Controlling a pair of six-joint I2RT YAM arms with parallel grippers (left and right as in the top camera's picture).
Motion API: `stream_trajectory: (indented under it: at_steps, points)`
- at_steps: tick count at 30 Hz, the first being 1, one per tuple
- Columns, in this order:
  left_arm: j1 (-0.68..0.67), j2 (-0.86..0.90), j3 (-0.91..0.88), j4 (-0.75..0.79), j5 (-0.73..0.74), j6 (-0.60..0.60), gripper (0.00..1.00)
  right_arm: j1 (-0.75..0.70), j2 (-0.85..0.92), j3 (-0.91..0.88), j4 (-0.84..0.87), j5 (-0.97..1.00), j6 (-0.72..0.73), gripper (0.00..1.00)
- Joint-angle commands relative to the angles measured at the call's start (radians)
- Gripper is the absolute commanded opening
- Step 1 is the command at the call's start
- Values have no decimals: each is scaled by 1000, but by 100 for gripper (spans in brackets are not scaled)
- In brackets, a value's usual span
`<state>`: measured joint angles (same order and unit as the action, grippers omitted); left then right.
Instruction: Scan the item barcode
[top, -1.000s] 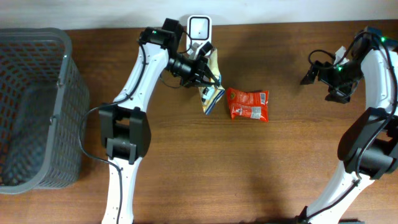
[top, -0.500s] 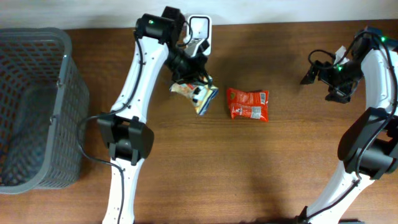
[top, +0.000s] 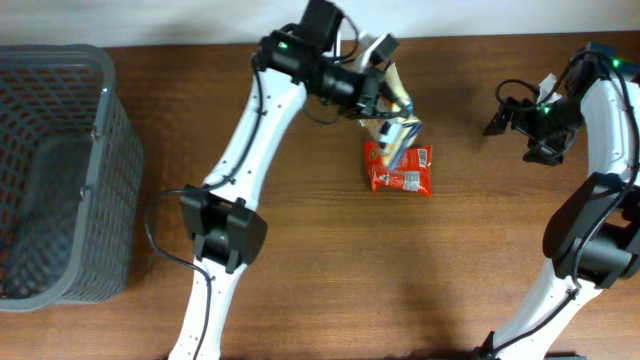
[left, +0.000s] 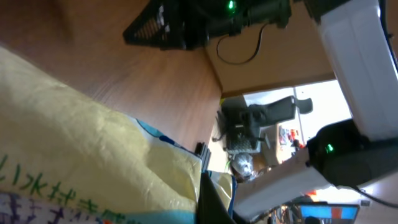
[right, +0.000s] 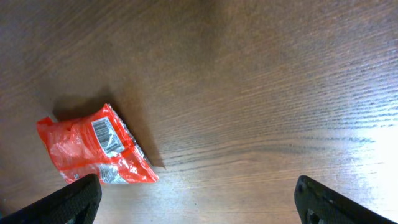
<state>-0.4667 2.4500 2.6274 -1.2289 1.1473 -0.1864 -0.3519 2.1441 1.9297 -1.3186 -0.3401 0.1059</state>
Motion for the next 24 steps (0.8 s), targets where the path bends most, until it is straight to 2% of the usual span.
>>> stream_trajectory:
  at_steps: [1, 3, 6, 8, 10, 11, 13, 15, 16, 18, 19, 24]
  points:
    - [-65, 9, 19, 127, -89, -159, 0, 5, -10, 8, -1, 5, 4, 99]
    - [-124, 43, 19, 220, -175, -166, 0, 5, -10, 8, -1, 5, 4, 99]
    - [-186, 94, 18, 241, -342, -170, 0, 5, -10, 8, -1, 5, 4, 99]
    - [-202, 142, 18, 352, -340, -285, 0, 5, -10, 8, -1, 5, 4, 99]
    - [-212, 172, 18, 468, -183, -303, 0, 5, -10, 8, -1, 5, 4, 99]
    - [-212, 174, 18, 472, -163, -303, 0, 5, -10, 8, -1, 5, 4, 99]
    - [-185, 174, 18, 423, -164, -303, 0, 5, -10, 8, -1, 5, 4, 99]
    - [-130, 174, 18, 278, -178, -303, 0, 5, -10, 8, -1, 5, 4, 99]
    - [-89, 176, 18, 114, -302, -304, 0, 5, -10, 8, -1, 5, 4, 99]
    - [-39, 178, 18, -26, -476, -307, 0, 5, -10, 8, -1, 5, 4, 99]
    - [-13, 178, 18, -41, -513, -307, 0, 5, -10, 8, -1, 5, 4, 99]
    - [46, 178, 18, -129, -517, -340, 0, 5, -10, 8, -1, 5, 4, 99]
